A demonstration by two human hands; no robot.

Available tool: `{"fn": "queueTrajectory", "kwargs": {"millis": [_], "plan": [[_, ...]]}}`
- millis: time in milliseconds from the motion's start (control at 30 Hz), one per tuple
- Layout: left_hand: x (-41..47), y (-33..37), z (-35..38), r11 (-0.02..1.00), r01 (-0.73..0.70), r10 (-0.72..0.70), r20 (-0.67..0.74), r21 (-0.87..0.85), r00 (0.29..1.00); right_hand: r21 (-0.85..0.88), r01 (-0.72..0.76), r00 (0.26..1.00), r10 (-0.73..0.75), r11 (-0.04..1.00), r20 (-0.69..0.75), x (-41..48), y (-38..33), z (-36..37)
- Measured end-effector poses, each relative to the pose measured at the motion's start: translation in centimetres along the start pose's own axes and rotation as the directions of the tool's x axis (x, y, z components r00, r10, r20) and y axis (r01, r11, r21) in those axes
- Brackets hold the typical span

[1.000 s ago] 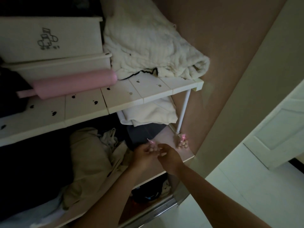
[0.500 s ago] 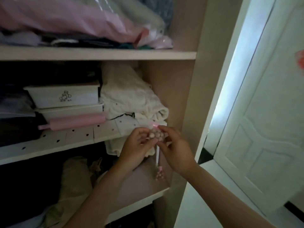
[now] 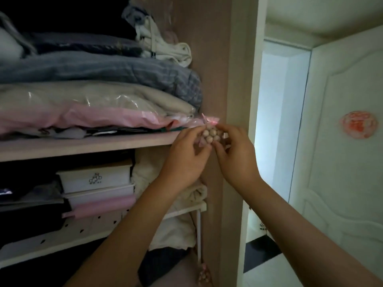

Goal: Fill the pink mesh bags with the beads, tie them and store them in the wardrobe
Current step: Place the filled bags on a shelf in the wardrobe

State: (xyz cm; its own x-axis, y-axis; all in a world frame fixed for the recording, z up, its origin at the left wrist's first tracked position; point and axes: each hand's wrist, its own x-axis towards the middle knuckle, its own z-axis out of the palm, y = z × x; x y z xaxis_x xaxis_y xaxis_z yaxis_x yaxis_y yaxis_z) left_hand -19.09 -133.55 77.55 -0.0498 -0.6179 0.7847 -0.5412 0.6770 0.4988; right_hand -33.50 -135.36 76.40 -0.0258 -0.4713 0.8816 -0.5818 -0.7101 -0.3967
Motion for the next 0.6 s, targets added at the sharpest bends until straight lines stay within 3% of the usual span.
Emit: {"fn": "queueTrajectory", "kwargs": {"millis": [200,467,600], "plan": [[3.7,-0.5,-1.6,0.927,-0.075,0.049,0.079,0.368,0.996,-0.059,-0.027,0.999,0.029,0.998,0.037,4.6,-1.0,2.1],[5.3,-2.3,-1.6,0.836,-0.147,0.004,0.261,0.529,0.965,-0.195,-0.111,0.987,0.131,0.975,0.089,6.7,0.0,3.7],[5.8,-2.0,-2.0,0.845,-0.160,-0.028,0.342,0.510,0.939,-0.278,-0.044,0.996,0.065,0.960,0.067,6.3,0.5,3.6]]}}
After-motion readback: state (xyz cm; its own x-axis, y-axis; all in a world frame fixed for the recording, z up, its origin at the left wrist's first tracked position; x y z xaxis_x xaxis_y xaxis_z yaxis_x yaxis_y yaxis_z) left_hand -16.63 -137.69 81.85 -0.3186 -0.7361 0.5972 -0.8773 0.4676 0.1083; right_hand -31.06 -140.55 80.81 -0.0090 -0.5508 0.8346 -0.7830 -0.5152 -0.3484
